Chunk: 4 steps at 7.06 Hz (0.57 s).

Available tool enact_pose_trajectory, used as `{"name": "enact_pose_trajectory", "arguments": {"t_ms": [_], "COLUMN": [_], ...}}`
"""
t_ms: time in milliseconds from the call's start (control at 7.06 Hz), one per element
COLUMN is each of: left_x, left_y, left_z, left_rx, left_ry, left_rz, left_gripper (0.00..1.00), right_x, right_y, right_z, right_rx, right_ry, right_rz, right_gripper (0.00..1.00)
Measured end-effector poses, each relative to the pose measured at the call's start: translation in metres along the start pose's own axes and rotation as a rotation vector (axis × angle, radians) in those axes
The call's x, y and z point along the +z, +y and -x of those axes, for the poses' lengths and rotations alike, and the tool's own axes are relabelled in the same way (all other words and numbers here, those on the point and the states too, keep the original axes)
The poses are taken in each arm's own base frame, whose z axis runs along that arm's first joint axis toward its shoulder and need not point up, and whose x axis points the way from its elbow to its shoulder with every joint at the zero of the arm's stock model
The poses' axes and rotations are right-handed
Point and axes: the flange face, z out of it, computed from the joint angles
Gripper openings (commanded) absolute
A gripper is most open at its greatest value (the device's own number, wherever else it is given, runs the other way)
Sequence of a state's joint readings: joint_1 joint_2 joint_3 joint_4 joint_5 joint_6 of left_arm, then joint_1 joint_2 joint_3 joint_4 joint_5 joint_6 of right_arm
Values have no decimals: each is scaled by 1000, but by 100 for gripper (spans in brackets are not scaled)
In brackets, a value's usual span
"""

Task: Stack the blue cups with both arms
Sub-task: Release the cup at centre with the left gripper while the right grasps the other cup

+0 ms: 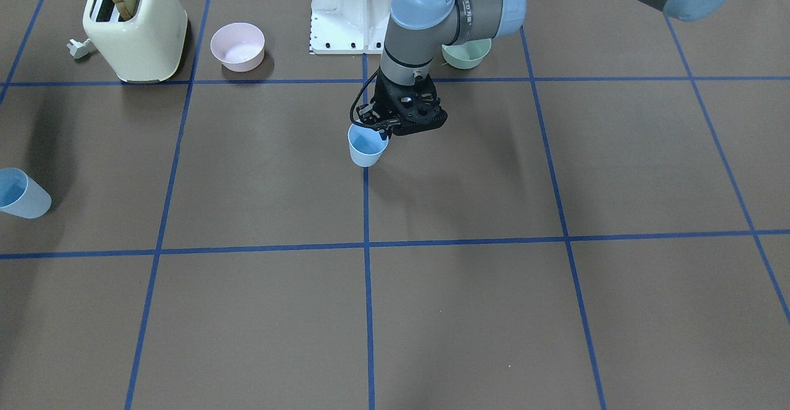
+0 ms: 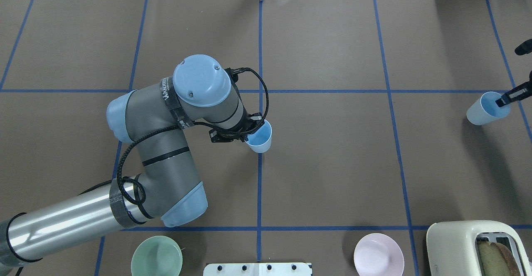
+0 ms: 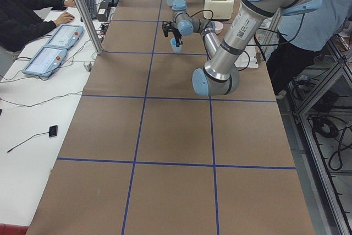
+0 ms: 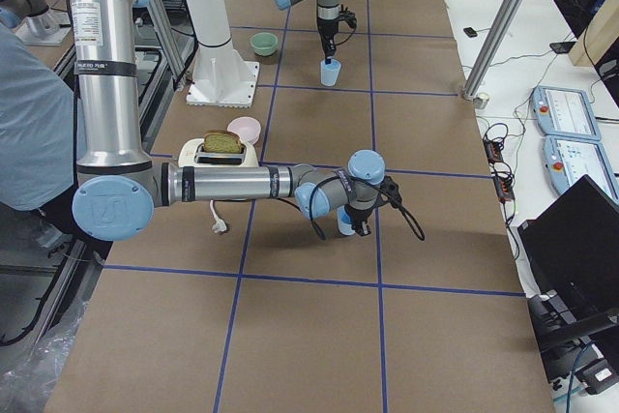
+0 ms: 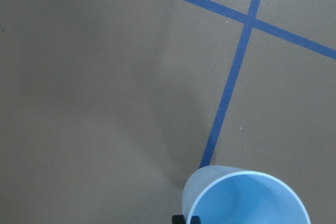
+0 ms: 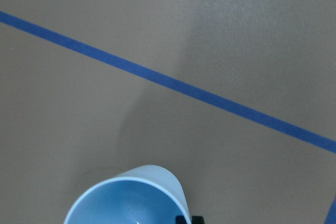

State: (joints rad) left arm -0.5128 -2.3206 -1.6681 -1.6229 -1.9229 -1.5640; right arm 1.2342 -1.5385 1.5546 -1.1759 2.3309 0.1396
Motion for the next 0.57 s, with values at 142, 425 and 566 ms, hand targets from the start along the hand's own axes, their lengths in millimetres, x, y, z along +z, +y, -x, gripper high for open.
{"name": "enact_pose_trajectory", "arguments": {"t_ms": [142,425,566], "left_x": [2,4,5], "left_y": [0,0,0], "left_z": [2,3,4], "left_rx": [1,4,5], "left_ry": [-4,-5,-6], "left_rz": [0,1,3], "left_gripper": [16,33,37], "right_x": [-10,-23,-37], "right_y": [-9,-27,-42], "right_z": [7,21,38], "right_rx": [-7,-11,7], "right_ry": [-4,-18,-28], "right_rz": [-18,-40,-49], "right_gripper": [0,0,0]}}
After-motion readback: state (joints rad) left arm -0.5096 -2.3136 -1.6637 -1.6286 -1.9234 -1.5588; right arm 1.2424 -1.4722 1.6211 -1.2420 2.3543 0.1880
